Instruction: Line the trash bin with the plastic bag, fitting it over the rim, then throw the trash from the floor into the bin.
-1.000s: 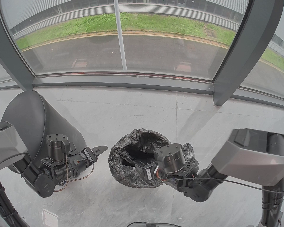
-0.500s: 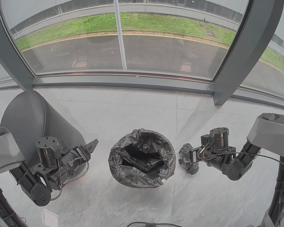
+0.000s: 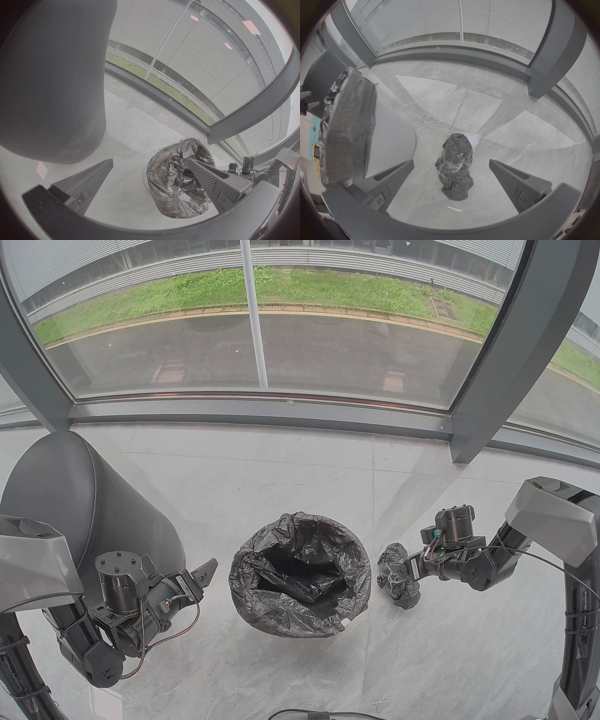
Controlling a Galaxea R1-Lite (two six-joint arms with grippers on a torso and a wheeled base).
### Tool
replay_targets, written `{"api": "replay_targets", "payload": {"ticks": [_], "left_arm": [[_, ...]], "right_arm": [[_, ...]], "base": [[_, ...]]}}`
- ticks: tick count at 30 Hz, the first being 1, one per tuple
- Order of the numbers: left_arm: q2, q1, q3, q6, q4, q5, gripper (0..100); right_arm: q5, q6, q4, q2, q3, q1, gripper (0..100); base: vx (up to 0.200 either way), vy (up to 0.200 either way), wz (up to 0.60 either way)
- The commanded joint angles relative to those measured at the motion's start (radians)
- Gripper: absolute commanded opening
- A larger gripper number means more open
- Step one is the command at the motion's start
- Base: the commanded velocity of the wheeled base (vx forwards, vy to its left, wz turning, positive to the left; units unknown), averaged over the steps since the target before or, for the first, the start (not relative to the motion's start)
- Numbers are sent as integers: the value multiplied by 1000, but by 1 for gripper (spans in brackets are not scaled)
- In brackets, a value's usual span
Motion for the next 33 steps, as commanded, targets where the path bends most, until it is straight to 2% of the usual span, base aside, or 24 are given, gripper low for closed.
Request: {"api": "replay_targets", "payload": {"ticks": [1,4,10,17,23,33], "left_arm": [[79,-10,1,-1,-24,1,100],[108,-10,7,1,-68,1,100],[131,-13,7,2,-73,0,100],[145,-15,7,2,-83,0,100],[149,-15,6,2,-85,0,100],[168,-19,1,2,-85,0,100]], "right_arm": [[11,-8,86,130,-166,-25,100],[11,-8,134,196,-283,-30,100],[22,-8,286,231,-413,-30,100],[16,-9,559,299,-688,-25,100],[11,-8,738,374,-909,-21,100],[10,-11,795,420,-974,-19,100]], "base": [[0,0,0],[0,0,0],[0,0,0],[0,0,0],[0,0,0],[0,0,0]]}}
